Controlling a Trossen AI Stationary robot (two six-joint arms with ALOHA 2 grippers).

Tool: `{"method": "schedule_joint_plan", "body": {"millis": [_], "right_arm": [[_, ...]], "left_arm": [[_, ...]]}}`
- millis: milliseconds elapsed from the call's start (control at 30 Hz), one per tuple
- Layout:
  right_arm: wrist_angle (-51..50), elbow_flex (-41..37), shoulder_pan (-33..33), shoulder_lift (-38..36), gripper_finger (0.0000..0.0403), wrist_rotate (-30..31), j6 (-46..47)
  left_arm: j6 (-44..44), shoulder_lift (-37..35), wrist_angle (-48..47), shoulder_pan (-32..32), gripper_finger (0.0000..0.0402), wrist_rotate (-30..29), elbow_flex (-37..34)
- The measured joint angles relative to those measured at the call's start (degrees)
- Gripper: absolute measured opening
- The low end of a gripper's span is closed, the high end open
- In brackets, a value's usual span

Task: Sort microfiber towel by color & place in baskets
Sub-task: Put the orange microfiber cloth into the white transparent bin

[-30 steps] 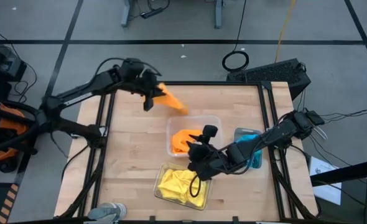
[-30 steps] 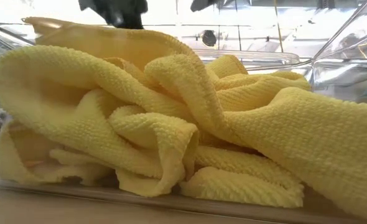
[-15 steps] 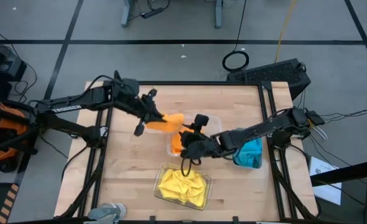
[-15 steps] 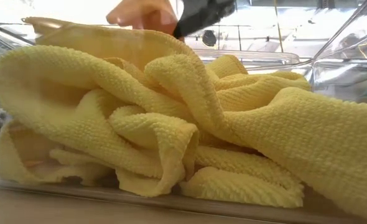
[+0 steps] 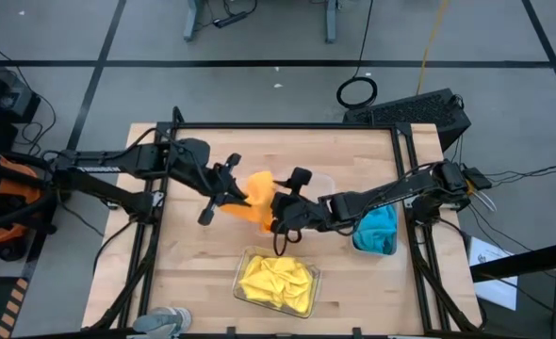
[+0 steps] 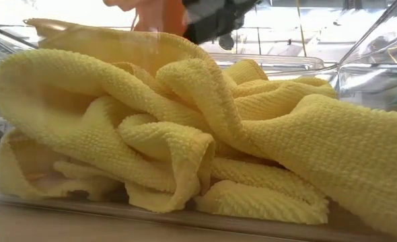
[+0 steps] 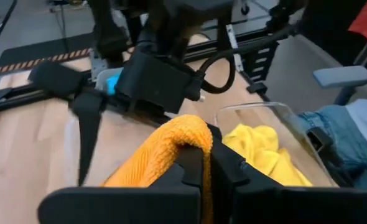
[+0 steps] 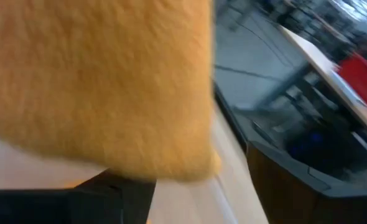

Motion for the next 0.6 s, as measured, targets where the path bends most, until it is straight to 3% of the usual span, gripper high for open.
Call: {"method": "schedule_joint_plan", "body": {"millis": [133,333,600], "right_arm": [[4.83,0.0,-0.07,0.0,0.0165,-5.09,-4.1],[7.5,0.0,0.23,0.0,0.0015,0.74,-8.9],[22.08,0.0,2.72,-0.65,0.0005,10.39,-22.86]], "left_arm": [[0.12,0.0,0.09,-1.74,0.0007,-0.11,0.0],[0.03,0.07,-1.22,-5.5,0.0007,-0.27,0.0],[0.02,1.35,0.21,-10.18,0.0008,-2.73,-3.16]]}}
